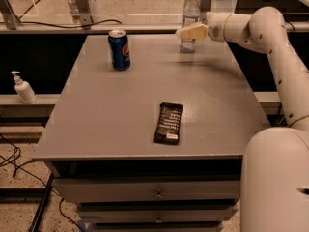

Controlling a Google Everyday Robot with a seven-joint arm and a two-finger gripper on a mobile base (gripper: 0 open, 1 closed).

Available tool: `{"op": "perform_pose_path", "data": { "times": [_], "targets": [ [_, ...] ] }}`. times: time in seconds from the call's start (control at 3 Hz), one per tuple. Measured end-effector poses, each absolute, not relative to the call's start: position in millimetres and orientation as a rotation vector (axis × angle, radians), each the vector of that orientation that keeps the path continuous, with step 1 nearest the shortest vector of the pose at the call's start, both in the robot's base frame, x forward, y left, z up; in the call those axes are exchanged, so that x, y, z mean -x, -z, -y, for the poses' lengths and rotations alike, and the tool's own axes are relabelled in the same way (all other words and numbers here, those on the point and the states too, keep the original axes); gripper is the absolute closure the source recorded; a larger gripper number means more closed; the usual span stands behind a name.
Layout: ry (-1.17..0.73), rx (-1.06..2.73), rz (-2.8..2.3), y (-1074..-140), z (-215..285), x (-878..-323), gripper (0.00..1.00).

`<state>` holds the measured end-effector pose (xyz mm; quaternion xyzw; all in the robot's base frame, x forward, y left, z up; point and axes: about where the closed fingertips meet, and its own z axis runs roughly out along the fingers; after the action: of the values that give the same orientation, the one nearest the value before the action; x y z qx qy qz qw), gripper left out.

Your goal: Pick blue plastic bottle

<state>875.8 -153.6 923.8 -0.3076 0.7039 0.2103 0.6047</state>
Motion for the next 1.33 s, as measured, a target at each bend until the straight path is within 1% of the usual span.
{"op": "perform_pose_path", "data": {
  "times": [0.67, 1.0, 1.33],
  "targets": [
    [-0.473, 0.745, -1.586, -916, 143, -894, 0.0],
    [-0.475, 0.769, -1.593, -910, 139, -897, 0.18],
    [-0.463, 0.774, -1.598, -911, 144, -897, 0.42]
  ]
}}
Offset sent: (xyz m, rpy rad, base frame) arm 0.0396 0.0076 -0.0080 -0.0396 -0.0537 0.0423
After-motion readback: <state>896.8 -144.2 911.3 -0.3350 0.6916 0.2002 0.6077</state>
